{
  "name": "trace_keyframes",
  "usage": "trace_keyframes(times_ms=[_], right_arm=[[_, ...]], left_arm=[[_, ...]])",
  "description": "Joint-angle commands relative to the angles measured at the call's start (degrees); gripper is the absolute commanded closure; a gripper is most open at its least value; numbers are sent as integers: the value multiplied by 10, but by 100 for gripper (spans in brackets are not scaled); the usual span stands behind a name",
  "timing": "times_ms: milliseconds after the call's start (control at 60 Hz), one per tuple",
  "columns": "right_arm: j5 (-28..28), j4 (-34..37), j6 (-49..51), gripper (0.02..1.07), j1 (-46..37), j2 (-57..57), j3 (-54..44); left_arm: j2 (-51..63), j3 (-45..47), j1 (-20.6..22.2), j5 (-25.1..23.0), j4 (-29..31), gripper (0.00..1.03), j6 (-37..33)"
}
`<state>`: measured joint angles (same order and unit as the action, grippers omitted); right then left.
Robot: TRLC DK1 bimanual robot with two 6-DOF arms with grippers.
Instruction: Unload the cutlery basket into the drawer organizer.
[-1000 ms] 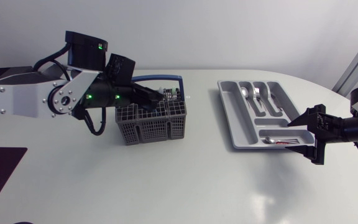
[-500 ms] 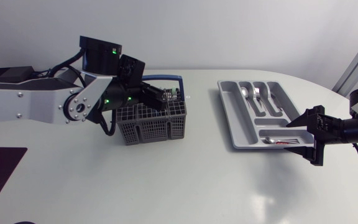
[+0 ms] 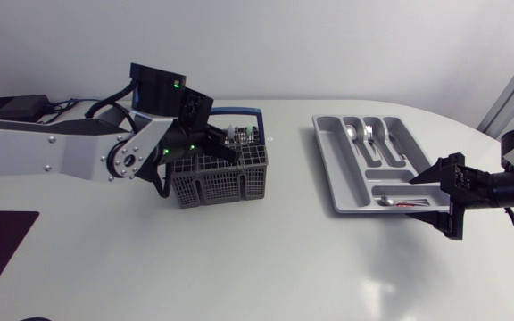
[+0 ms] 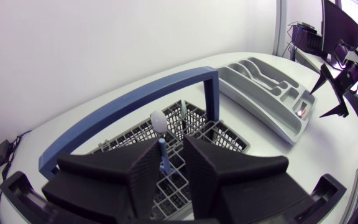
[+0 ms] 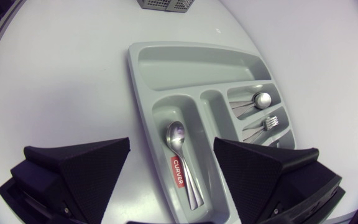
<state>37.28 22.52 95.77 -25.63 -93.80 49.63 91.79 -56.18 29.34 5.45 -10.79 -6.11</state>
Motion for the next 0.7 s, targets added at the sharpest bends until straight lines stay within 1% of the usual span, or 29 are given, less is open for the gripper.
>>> trace_keyframes(times_ms=[0, 150, 317, 483, 683], right_arm=[[3, 3, -3, 10, -1, 2, -15], [5, 3, -3, 10, -3, 4, -16], [6, 4, -1, 10, -3, 12, -25], [7, 9, 1, 10, -3, 30, -35], [9, 11, 3, 10, 0, 55, -51]], left_arm=[[12, 5, 5, 4, -7, 95, -5], [11, 6, 9, 6, -7, 100, -6], [-6, 15, 24, 16, -8, 100, -15], [-53, 25, 26, 19, -8, 100, -21], [-109, 27, 24, 20, 7, 100, -30]])
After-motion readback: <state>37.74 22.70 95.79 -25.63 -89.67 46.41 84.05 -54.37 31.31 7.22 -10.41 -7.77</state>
